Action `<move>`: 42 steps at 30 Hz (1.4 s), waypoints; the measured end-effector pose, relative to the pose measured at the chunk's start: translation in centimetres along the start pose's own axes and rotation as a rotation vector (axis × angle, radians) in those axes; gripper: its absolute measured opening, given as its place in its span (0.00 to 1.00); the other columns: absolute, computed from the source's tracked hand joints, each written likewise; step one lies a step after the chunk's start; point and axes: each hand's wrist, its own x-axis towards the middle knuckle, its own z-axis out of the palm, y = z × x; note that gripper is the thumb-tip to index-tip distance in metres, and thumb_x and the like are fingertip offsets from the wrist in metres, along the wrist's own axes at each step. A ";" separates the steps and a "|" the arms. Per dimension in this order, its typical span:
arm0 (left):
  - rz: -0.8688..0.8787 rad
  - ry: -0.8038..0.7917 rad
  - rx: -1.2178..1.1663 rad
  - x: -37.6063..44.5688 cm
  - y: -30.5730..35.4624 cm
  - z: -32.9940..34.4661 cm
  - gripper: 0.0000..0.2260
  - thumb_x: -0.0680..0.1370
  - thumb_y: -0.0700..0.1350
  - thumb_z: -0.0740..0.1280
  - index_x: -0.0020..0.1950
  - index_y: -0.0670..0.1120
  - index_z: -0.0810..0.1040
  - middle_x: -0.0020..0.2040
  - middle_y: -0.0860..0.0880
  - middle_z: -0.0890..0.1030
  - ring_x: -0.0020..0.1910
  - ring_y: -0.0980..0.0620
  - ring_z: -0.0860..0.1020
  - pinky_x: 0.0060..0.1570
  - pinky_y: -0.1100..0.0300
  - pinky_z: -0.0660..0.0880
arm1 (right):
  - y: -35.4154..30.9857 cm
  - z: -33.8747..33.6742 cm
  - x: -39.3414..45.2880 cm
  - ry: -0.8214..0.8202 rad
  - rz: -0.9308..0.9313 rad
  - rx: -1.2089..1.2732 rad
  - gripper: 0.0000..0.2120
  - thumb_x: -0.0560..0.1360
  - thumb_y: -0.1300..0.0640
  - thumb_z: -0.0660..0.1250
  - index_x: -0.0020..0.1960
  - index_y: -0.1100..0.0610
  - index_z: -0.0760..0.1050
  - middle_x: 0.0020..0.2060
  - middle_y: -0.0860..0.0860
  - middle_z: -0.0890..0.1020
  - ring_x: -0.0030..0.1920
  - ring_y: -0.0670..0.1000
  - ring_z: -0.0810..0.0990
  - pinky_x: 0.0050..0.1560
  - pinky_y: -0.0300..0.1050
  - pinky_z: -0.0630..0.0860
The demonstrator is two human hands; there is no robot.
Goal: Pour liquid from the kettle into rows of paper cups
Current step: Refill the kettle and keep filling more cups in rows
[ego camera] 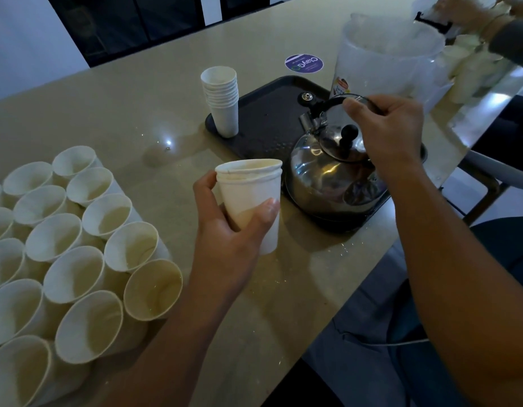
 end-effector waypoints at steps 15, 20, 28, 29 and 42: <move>-0.037 0.001 0.000 0.0 -0.8 0.0 0.28 0.74 0.48 0.73 0.68 0.56 0.62 0.51 0.56 0.78 0.45 0.63 0.81 0.36 0.67 0.77 | 0.9 0.4 -0.7 -0.006 -0.045 -0.145 0.15 0.75 0.44 0.71 0.46 0.58 0.83 0.37 0.52 0.83 0.38 0.49 0.81 0.46 0.50 0.81; -0.044 0.003 -0.007 -0.1 -0.7 -0.5 0.29 0.74 0.48 0.74 0.67 0.59 0.61 0.52 0.55 0.79 0.45 0.62 0.82 0.37 0.67 0.78 | -1.7 0.0 -3.0 -0.013 -0.099 -0.376 0.30 0.73 0.39 0.71 0.73 0.44 0.69 0.65 0.49 0.71 0.67 0.51 0.68 0.66 0.47 0.67; -0.015 0.068 -0.010 -0.4 0.0 -2.5 0.29 0.72 0.50 0.75 0.63 0.66 0.61 0.50 0.57 0.79 0.46 0.61 0.81 0.36 0.66 0.77 | -7.9 2.2 -8.0 -0.756 -0.380 0.079 0.07 0.78 0.48 0.66 0.53 0.37 0.76 0.52 0.42 0.78 0.54 0.38 0.77 0.53 0.31 0.73; -0.015 0.078 -0.020 -0.6 0.1 -2.7 0.29 0.71 0.53 0.74 0.65 0.64 0.61 0.50 0.57 0.78 0.47 0.61 0.80 0.36 0.66 0.77 | -8.1 2.5 -8.2 -0.794 -0.374 0.118 0.07 0.77 0.50 0.68 0.52 0.38 0.77 0.52 0.45 0.78 0.53 0.39 0.77 0.53 0.30 0.72; -0.029 0.120 -0.117 -1.2 0.9 -6.0 0.31 0.65 0.58 0.73 0.63 0.65 0.61 0.53 0.56 0.75 0.47 0.64 0.80 0.34 0.67 0.77 | -11.1 5.4 -8.9 -0.796 -0.496 0.178 0.06 0.78 0.56 0.66 0.51 0.45 0.77 0.51 0.46 0.75 0.52 0.40 0.75 0.53 0.29 0.70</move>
